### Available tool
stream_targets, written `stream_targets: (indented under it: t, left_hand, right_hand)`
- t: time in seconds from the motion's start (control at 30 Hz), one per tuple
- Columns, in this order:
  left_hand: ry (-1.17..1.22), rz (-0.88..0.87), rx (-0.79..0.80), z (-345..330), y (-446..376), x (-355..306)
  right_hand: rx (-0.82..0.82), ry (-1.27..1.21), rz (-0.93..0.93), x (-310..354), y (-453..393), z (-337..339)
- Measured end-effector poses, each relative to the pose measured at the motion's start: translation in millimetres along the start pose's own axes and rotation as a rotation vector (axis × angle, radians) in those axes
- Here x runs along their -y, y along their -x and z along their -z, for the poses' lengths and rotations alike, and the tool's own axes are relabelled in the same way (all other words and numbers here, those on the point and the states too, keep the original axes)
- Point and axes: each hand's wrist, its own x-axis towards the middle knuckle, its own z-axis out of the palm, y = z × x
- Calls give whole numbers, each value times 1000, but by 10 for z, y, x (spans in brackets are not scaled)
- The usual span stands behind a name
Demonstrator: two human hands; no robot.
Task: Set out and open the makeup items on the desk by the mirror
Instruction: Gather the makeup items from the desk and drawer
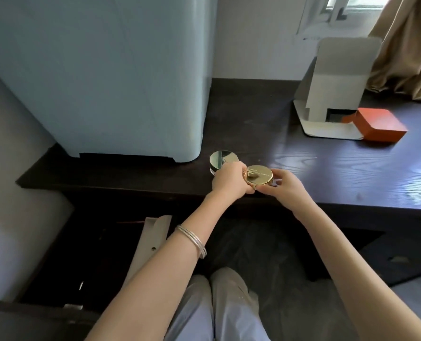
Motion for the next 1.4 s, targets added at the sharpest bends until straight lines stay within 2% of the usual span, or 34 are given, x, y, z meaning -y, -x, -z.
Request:
stream_targets:
  t: [0.17, 0.3, 0.47, 0.53, 0.6, 0.73, 0.9, 0.97, 1.13, 1.4]
  left_hand:
    - [-64, 2, -213, -218, -40, 7]
    - [-39, 21, -233, -135, 25, 89]
    - [90, 86, -286, 294, 389, 588]
    - [95, 182, -296, 401, 593, 959]
    - [60, 313, -239, 451, 810, 1409]
    - [-14, 555, -137, 546, 1259, 2322]
    - [-108, 827, 27, 647, 1609, 3207]
    - [-160, 884, 110, 632, 1619, 3433]
    - [-329, 888, 282, 465, 1491, 3733]
    - [-350, 903, 344, 353, 1288, 3869]
  right_hand:
    - [-131, 206, -34, -83, -154, -150]
    - [-189, 213, -82, 91, -72, -245]
    - [-235, 18, 156, 317, 320, -505]
    - [-126, -71, 255, 413, 495, -784]
    - [53, -108, 287, 512, 633, -1153]
    - [384, -97, 288, 603, 840, -1985]
    - [645, -56, 190, 602, 988, -2834]
    - [711, -34, 146, 582, 970, -3111]
    - [799, 29, 61, 535, 868, -3577]
    - [802, 41, 37, 414, 770, -3688]
